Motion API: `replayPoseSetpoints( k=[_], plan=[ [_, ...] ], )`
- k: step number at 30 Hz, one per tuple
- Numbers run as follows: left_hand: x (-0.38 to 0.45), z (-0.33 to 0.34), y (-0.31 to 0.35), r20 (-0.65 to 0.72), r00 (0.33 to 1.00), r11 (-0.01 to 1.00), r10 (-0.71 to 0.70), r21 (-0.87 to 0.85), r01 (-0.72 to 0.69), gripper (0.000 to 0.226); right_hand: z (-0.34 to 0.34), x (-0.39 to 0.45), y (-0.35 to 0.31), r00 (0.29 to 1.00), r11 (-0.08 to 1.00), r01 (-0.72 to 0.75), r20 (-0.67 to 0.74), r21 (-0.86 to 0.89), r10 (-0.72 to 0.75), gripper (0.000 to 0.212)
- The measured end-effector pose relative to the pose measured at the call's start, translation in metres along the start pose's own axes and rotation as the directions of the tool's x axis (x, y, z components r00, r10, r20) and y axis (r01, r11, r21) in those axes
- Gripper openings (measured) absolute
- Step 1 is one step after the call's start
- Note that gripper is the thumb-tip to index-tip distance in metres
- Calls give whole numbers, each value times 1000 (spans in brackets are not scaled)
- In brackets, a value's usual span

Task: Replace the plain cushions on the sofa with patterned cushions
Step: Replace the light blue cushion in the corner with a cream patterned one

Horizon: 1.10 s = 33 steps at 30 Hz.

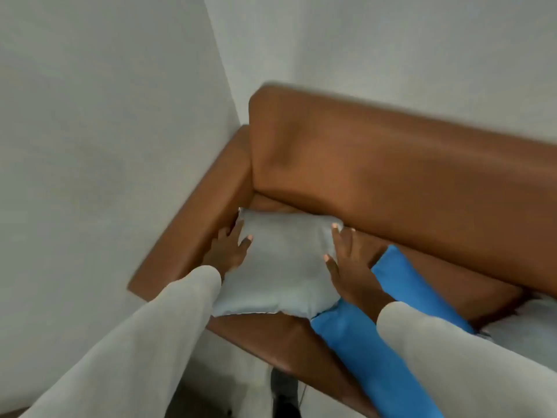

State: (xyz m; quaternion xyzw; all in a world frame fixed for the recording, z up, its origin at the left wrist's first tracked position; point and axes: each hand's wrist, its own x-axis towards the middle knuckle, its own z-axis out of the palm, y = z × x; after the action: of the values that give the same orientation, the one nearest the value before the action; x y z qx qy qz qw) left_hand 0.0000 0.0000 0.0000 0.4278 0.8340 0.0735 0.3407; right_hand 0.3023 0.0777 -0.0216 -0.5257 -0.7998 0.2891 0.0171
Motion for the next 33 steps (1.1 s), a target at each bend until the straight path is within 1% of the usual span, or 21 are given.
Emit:
replayPoseSetpoints(
  k=[1,3,4,6,8,9,11,13,14,16,17,18,19,21,23,25,27,28,30,32,33],
  plan=[
    [11,10,-20,52,996,997,-70,-38,72,72,21,10,3,998,995,-55,45,86,51,72],
    [37,33,-58,154,983,983,-103,-135,124,74,55,31,15,969,936,-223,166,274,182,73],
    [41,42,-70,192,977,972,-90,-198,128,75,73,38,22,944,914,-298,229,276,239,74],
    [55,59,-88,179,984,944,2,-325,57,79,100,56,28,905,888,-378,305,261,296,76],
    [64,66,-93,105,990,914,96,-403,-46,80,114,68,28,897,849,-413,308,330,316,74],
    [70,67,-93,100,988,904,115,-422,-63,80,116,73,29,901,819,-417,299,394,315,73],
    [82,53,-87,179,980,882,90,-471,5,79,102,80,26,898,743,-436,296,508,325,69],
    [96,33,-81,241,971,823,10,-553,128,68,78,84,27,873,617,-484,300,620,383,65],
    [106,18,-79,248,967,770,-63,-605,205,59,62,87,31,846,515,-519,321,683,426,62],
    [124,-18,-77,230,950,643,-214,-698,314,48,28,90,37,807,283,-544,400,790,435,43],
    [134,-35,-75,223,947,606,-230,-729,318,49,12,92,42,803,258,-542,402,799,441,29],
    [140,-52,-69,233,953,585,-193,-752,302,55,-1,97,45,806,281,-537,385,796,449,25],
    [144,-65,-57,250,958,582,-138,-763,283,67,-12,101,44,808,281,-521,360,806,466,32],
    [150,-73,-26,255,964,631,-76,-736,245,86,-24,116,37,823,270,-470,307,840,477,50],
    [155,-56,1,244,969,685,-29,-701,197,84,-16,129,27,845,271,-427,274,863,460,62],
    [163,-26,25,223,975,713,25,-687,139,78,4,140,22,844,232,-380,234,895,482,58],
    [176,2,42,144,989,700,-25,-704,120,77,24,151,16,840,213,-311,163,926,517,48],
    [181,11,47,102,992,680,-75,-723,125,76,30,155,11,843,213,-270,124,939,523,52],
    [189,22,49,23,989,639,-146,-761,112,75,37,162,5,815,217,-220,57,951,577,75],
    [191,29,42,-119,981,653,-152,-757,9,75,41,169,7,804,275,-170,-28,946,594,78],
    [189,32,37,-226,965,692,-135,-718,-71,75,41,170,9,798,350,-151,-94,925,595,77]
  ],
)
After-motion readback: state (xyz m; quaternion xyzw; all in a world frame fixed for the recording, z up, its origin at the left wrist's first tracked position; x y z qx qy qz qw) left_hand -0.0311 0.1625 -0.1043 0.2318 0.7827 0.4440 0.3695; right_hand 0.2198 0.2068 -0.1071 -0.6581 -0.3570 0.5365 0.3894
